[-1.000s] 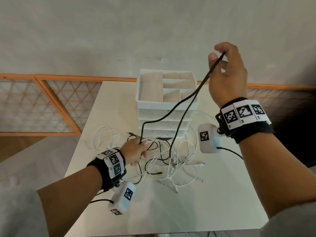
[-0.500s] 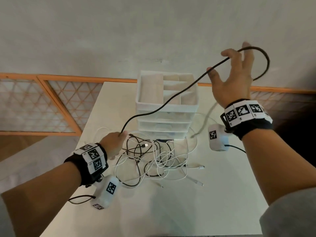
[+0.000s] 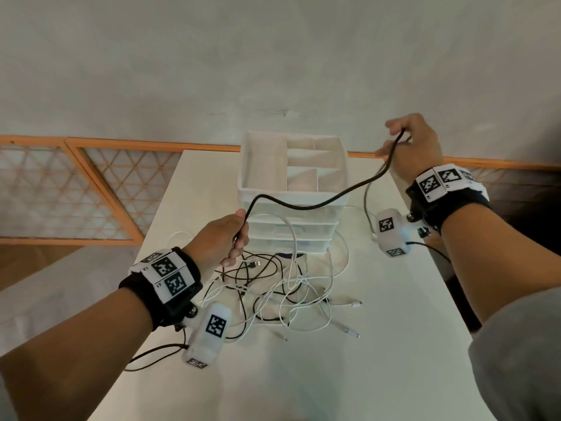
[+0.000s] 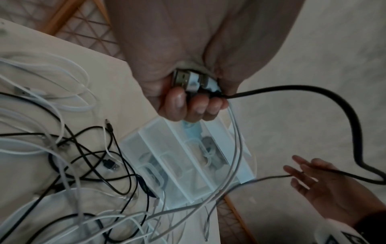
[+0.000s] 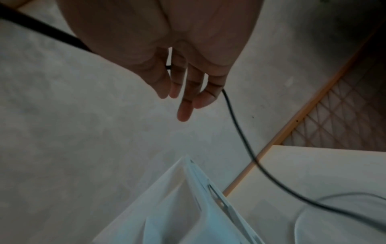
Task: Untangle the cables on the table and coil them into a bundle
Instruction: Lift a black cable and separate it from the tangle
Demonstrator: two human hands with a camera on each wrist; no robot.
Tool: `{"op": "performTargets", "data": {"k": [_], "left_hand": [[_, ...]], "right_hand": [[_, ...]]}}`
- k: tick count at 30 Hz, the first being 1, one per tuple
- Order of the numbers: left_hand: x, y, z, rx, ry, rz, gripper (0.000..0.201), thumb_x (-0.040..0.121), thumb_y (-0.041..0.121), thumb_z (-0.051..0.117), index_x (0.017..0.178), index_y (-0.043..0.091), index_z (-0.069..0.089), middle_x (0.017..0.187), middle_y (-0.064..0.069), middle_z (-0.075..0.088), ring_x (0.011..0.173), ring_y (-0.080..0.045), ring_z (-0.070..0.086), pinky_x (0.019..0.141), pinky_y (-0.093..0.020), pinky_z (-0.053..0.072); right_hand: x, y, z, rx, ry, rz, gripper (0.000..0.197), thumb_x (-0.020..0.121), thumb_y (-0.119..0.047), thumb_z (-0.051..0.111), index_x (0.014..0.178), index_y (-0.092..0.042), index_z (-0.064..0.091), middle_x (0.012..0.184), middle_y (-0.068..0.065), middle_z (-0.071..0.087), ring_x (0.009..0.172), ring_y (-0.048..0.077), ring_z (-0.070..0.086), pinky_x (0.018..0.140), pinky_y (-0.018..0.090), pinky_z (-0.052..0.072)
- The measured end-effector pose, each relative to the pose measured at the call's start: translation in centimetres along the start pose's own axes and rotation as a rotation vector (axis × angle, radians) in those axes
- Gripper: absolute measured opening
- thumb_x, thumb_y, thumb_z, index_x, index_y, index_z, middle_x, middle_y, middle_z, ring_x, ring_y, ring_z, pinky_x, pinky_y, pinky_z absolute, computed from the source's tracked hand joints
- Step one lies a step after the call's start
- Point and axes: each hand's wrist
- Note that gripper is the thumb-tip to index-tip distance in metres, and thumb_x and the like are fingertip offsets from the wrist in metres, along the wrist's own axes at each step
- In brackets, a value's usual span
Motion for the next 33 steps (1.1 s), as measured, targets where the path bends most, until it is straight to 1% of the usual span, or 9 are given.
{"op": "performTargets", "data": {"k": [4,8,11,13,18,22,25,29,33], "left_hand": [[-0.1,-0.6,-0.6,0.025,0.036,0.04,0.033,0.105,0.029,0.038,0.084,0.01,0.055,0.06,0.0,0.044,0.052,-0.012,0.035,0.04,-0.022,0.025],[-0.6,-0.7,-1.1,0.008,0.084,0.043,0.03,0.105,0.021,0.039,0.085,0.008,0.059,0.063,0.0,0.046,0.053,-0.013,0.038,0.042,-0.021,0.028],[-1.1,-0.3,-1.6,0.05,0.087,0.064,0.028,0.105,0.02,0.039,0.09,0.007,0.059,0.064,0.002,0.044,0.049,-0.009,0.035,0.041,-0.019,0.026],[-1.5,-0.1,-1.8,0.062,0.072,0.066,0.028,0.105,0.021,0.038,0.095,0.005,0.06,0.063,0.003,0.041,0.045,-0.006,0.029,0.038,-0.017,0.021],[-2.7,1.4,0.3,0.107,-0.104,0.155,0.033,0.104,0.025,0.041,0.101,0.001,0.063,0.061,0.002,0.033,0.043,-0.008,0.022,0.037,-0.016,0.02],[-4.5,3.8,1.8,0.107,-0.266,0.33,0.029,0.102,0.023,0.045,0.104,0.001,0.064,0.062,0.001,0.037,0.05,-0.012,0.031,0.044,-0.021,0.025],[-5.5,4.4,0.0,0.153,-0.284,0.404,0.029,0.101,0.02,0.047,0.11,0.0,0.066,0.064,0.0,0.046,0.056,-0.016,0.039,0.051,-0.025,0.034],[-5.1,1.2,-3.0,0.656,-0.32,0.26,0.026,0.1,0.017,0.051,0.086,0.029,0.071,0.078,-0.008,0.069,0.063,-0.014,0.058,0.058,-0.026,0.044],[-4.2,-4.7,-2.9,0.903,-0.257,-0.061,0.026,0.096,0.005,0.039,0.075,0.015,0.049,0.088,-0.001,0.061,0.064,-0.014,0.058,0.057,-0.022,0.052]], "right_hand": [[-0.1,0.2,-0.8,0.05,-0.007,-0.087,0.049,0.075,0.013,0.041,0.077,-0.036,0.045,0.118,-0.021,0.062,0.084,-0.006,0.07,0.094,0.039,0.054],[-3.3,5.5,0.7,-0.199,-0.214,0.062,0.058,0.076,0.015,0.047,0.084,-0.042,0.054,0.129,-0.01,0.057,0.094,0.018,0.068,0.085,0.04,0.055],[-8.3,9.5,1.8,-0.471,-0.498,0.231,0.056,0.084,0.006,0.052,0.12,-0.037,0.056,0.121,0.008,0.061,0.107,0.031,0.059,0.087,0.037,0.051],[-10.9,9.7,2.5,-0.488,-0.482,0.234,0.047,0.09,-0.005,0.051,0.129,-0.031,0.056,0.106,0.01,0.068,0.098,0.03,0.062,0.09,0.038,0.051],[-16.4,-0.1,5.0,0.081,-0.583,0.002,0.061,0.076,-0.051,0.078,0.13,-0.046,0.049,0.058,-0.008,0.061,0.055,0.003,0.054,0.065,0.016,0.046],[-17.1,-1.4,7.5,-0.217,-0.73,-0.078,0.023,0.084,-0.054,0.069,0.097,-0.035,0.072,0.066,-0.018,0.066,0.057,-0.002,0.055,0.063,0.018,0.042],[-14.1,1.5,5.9,-0.452,-0.595,0.08,0.029,0.091,-0.045,0.063,0.076,-0.021,0.069,0.073,0.0,0.068,0.076,0.022,0.066,0.065,0.027,0.041],[-12.3,2.6,3.0,-0.308,-0.028,0.009,0.011,0.089,-0.027,0.067,0.094,-0.016,0.067,0.078,0.0,0.067,0.074,0.022,0.06,0.068,0.024,0.04],[-15.2,5.0,6.1,-0.41,-0.381,0.09,0.047,0.086,-0.017,0.071,0.128,-0.025,0.053,0.113,0.007,0.069,0.093,0.028,0.065,0.084,0.023,0.043]]}}
Point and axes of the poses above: each hand's wrist, its own x-axis towards the middle knuckle, its own z-axis out of the palm, y = z × x
